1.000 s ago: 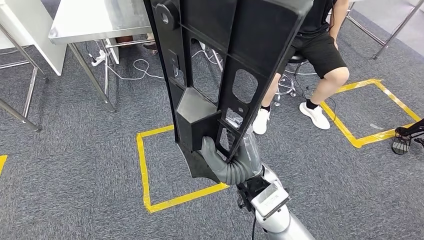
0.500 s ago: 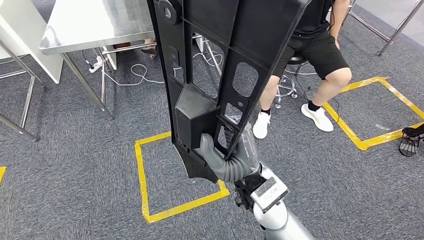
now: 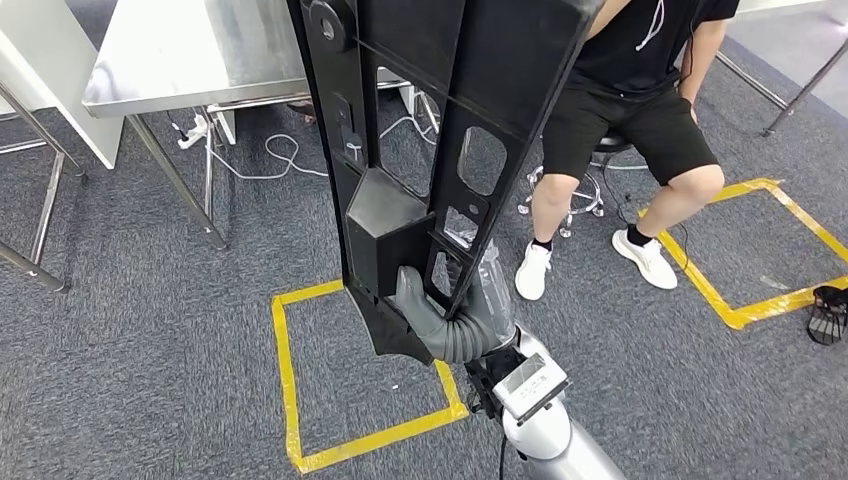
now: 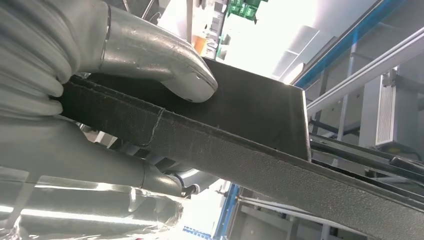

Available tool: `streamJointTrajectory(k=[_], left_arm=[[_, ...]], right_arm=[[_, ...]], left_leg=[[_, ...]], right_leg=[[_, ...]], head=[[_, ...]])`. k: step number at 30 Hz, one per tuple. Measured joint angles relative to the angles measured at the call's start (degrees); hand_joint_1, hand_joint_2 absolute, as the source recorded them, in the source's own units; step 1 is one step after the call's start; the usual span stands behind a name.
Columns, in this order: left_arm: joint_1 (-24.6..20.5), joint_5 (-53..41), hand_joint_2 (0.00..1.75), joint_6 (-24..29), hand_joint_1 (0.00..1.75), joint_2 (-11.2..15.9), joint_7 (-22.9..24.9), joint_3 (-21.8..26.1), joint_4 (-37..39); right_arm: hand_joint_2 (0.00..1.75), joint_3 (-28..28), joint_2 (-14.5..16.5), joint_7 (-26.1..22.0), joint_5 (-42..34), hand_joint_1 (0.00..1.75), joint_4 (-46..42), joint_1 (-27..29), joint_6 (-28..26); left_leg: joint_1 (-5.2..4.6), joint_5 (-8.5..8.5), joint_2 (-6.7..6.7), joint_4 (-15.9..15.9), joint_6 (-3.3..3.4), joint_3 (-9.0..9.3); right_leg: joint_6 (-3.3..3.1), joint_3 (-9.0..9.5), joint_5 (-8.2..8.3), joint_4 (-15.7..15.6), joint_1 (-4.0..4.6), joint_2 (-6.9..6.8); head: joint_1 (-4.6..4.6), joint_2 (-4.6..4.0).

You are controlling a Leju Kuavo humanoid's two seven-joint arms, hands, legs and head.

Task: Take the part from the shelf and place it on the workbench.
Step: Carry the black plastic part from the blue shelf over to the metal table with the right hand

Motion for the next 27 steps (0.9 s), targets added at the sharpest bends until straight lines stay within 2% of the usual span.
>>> streamJointTrajectory(k=[1,2,3,4,5,6,7,8,9,10,12,13,14,15,16,18,19,20,22,23,24,25,27], left_arm=[[0.0,0.0,1.75,0.1,0.0,-0.1,0.0,0.0,0.0],[0.0,-0.1,1.75,0.2,0.0,-0.2,0.1,0.0,0.0],[0.0,-0.1,1.75,0.3,0.0,-0.3,0.1,0.0,0.1],[0.0,-0.1,1.75,0.3,0.0,-0.3,0.2,0.0,0.1],[-0.1,0.0,1.75,0.4,0.0,-0.3,0.2,0.1,0.1],[-0.1,0.0,1.75,0.4,0.0,-0.4,0.3,0.1,0.1],[-0.2,0.0,1.75,0.4,0.0,-0.4,0.3,0.1,0.1],[-0.2,0.0,1.75,0.4,0.0,-0.4,0.3,0.1,0.1],[-0.3,0.0,1.75,0.4,0.0,-0.5,0.3,0.1,0.1],[-0.3,0.1,1.75,0.4,0.0,-0.5,0.3,0.1,0.1],[-0.2,0.2,1.75,0.5,0.0,-0.5,0.2,0.2,0.1],[0.0,0.2,1.75,0.5,0.0,-0.5,0.1,0.2,0.1],[0.1,0.2,1.75,0.5,0.0,-0.5,0.0,0.3,0.1],[0.2,0.2,1.75,0.6,0.0,-0.5,-0.1,0.3,0.1],[0.3,0.2,1.75,0.6,0.0,-0.6,-0.1,0.4,0.1],[0.4,0.2,1.75,0.7,0.0,-0.7,-0.2,0.5,0.3],[0.5,0.2,1.75,0.7,0.0,-0.8,-0.2,0.5,0.4],[0.5,0.2,1.75,0.8,0.0,-0.9,-0.2,0.6,0.5],[0.3,0.1,1.75,0.8,0.0,-1.0,-0.3,0.6,0.5],[0.3,0.0,1.75,0.8,0.0,-1.0,-0.4,0.6,0.5],[0.2,-0.2,1.75,0.8,0.0,-1.1,-0.5,0.6,0.5],[0.2,-0.3,1.75,0.8,0.0,-1.1,-0.6,0.6,0.4],[0.1,-0.7,1.75,0.7,0.0,-1.0,-0.7,0.6,0.4]], right_arm=[[1.75,0.0,0.0,0.0,-0.1,1.75,0.0,0.0,-0.1],[1.75,0.0,0.0,0.0,-0.2,1.75,0.0,0.1,-0.2],[1.75,-0.1,0.0,0.0,-0.3,1.75,0.0,0.1,-0.2],[1.75,-0.1,0.0,0.0,-0.4,1.75,0.1,0.1,-0.3],[1.75,-0.1,0.0,0.0,-0.5,1.75,0.1,0.1,-0.3],[1.75,-0.1,0.0,0.0,-0.5,1.75,0.1,0.0,-0.3],[1.75,-0.1,0.1,0.0,-0.6,1.75,0.2,0.0,-0.3],[1.75,-0.1,0.2,0.0,-0.6,1.75,0.2,-0.1,-0.3],[1.75,-0.1,0.3,0.0,-0.7,1.75,0.2,-0.1,-0.3],[1.75,-0.1,0.4,0.0,-0.8,1.75,0.2,-0.2,-0.2],[1.75,-0.1,0.4,0.0,-1.1,1.75,0.2,-0.4,-0.1],[1.75,-0.1,0.4,0.0,-1.3,1.75,0.3,-0.4,0.0],[1.75,-0.1,0.4,0.0,-1.5,1.75,0.4,-0.3,0.1],[1.75,-0.1,0.4,0.0,-1.6,1.75,0.5,-0.3,0.1],[1.75,-0.1,0.4,0.0,-1.7,1.75,0.6,-0.4,0.2],[1.75,-0.1,0.4,0.0,-1.7,1.75,0.8,-0.4,0.3],[1.75,-0.1,0.4,0.0,-1.7,1.75,0.8,-0.4,0.3],[1.75,-0.1,0.4,0.0,-1.7,1.75,0.9,-0.5,0.3],[1.75,0.0,0.4,0.0,-1.8,1.75,0.9,-0.8,0.3],[1.75,0.0,0.3,0.0,-2.0,1.75,0.9,-0.9,0.1],[1.75,0.1,0.3,0.0,-2.2,1.75,0.9,-1.1,-0.1],[1.75,0.1,0.3,0.0,-2.3,1.75,0.9,-1.2,-0.3],[1.75,0.1,0.1,0.0,-2.5,1.75,0.9,-1.3,-0.7]], left_leg=[[-0.02,-0.69,-0.12,0.0,-0.13,0.92],[-0.05,-1.4,-0.2,0.0,-0.29,1.65],[-0.13,-2.08,-0.28,0.0,-0.51,2.37],[-0.27,-2.72,-0.29,0.1,-0.79,2.77],[-0.4,-3.21,-0.28,0.1,-1.05,3.09],[-0.52,-3.62,-0.27,0.1,-1.29,3.46],[-0.56,-3.91,-0.19,0.3,-1.49,3.52],[-0.51,-4.0,-0.08,1.3,-1.72,3.18],[-0.4,-4.22,0.07,3.4,-2.06,2.03],[-0.22,-4.76,0.26,6.6,-2.47,0.01],[0.33,-7.28,0.5,14.0,-3.38,-5.34],[0.68,-8.62,0.54,16.4,-3.76,-7.66],[1.05,-9.24,0.58,17.1,-4.1,-9.19],[1.43,-8.51,0.67,15.9,-4.46,-9.77],[1.85,-6.5,0.78,13.1,-4.86,-9.53],[2.58,-0.47,1.38,6.3,-5.56,-8.22],[2.69,1.52,1.75,4.3,-5.4,-7.72],[2.61,2.6,2.0,3.3,-4.96,-7.37],[2.15,2.41,1.88,3.2,-3.52,-6.62],[1.96,2.25,1.65,3.0,-2.89,-6.03],[1.78,1.97,1.47,2.8,-2.25,-5.47],[1.56,1.61,1.29,2.7,-1.62,-4.88],[1.11,0.71,1.07,2.7,-0.66,-4.03]], right_leg=[[0.48,0.46,2.07,-3.5,0.0,-0.01],[0.92,1.22,5.25,-7.1,0.03,-0.07],[0.9,1.85,7.79,-10.2,0.08,-0.2],[0.51,2.43,9.64,-12.0,0.08,-0.27],[-0.08,2.76,10.55,-12.7,0.01,-0.34],[-0.75,3.03,10.27,-12.9,-0.12,-0.35],[-1.15,3.53,10.25,-13.0,-0.42,-0.26],[-1.47,3.96,10.07,-13.2,-0.69,-0.23],[-1.82,4.49,9.78,-13.3,-0.9,-0.21],[-2.15,5.06,9.4,-13.4,-1.08,-0.21],[-2.47,6.09,8.39,-13.5,-1.25,-0.23],[-2.39,6.71,7.81,-13.5,-1.4,-0.2],[-2.22,7.46,7.18,-13.5,-1.59,-0.15],[-1.96,8.38,6.47,-13.5,-1.85,-0.1],[-1.61,9.41,5.71,-13.5,-2.12,-0.07],[-0.69,11.12,4.12,-13.5,-2.34,-0.03],[-0.18,11.54,3.46,-13.6,-2.21,-0.02],[0.37,11.99,3.0,-13.9,-1.97,-0.03],[1.43,12.85,2.85,-14.0,-1.65,-0.13],[1.74,12.95,2.99,-13.2,-1.67,-0.22],[1.83,12.19,3.06,-11.3,-1.71,-0.28],[1.7,10.38,2.73,-8.4,-1.77,-0.33],[1.08,5.13,0.63,-1.0,-1.67,-0.35]], head=[[0.02,-0.01],[0.03,-0.01],[-0.05,-0.02],[-0.11,-0.02],[-0.16,-0.02],[-0.26,-0.01],[-0.23,-0.01],[-0.22,-0.01],[-0.27,-0.01],[-0.28,-0.01],[-0.34,-0.01],[-0.34,0.0],[-0.33,-0.01],[-0.34,-0.01],[-0.33,-0.01],[-0.45,-0.01],[-0.56,-0.02],[-0.61,-0.02],[-0.53,-0.02],[-0.39,-0.02],[-0.3,-0.01],[-0.2,-0.01],[-0.09,-0.01]])
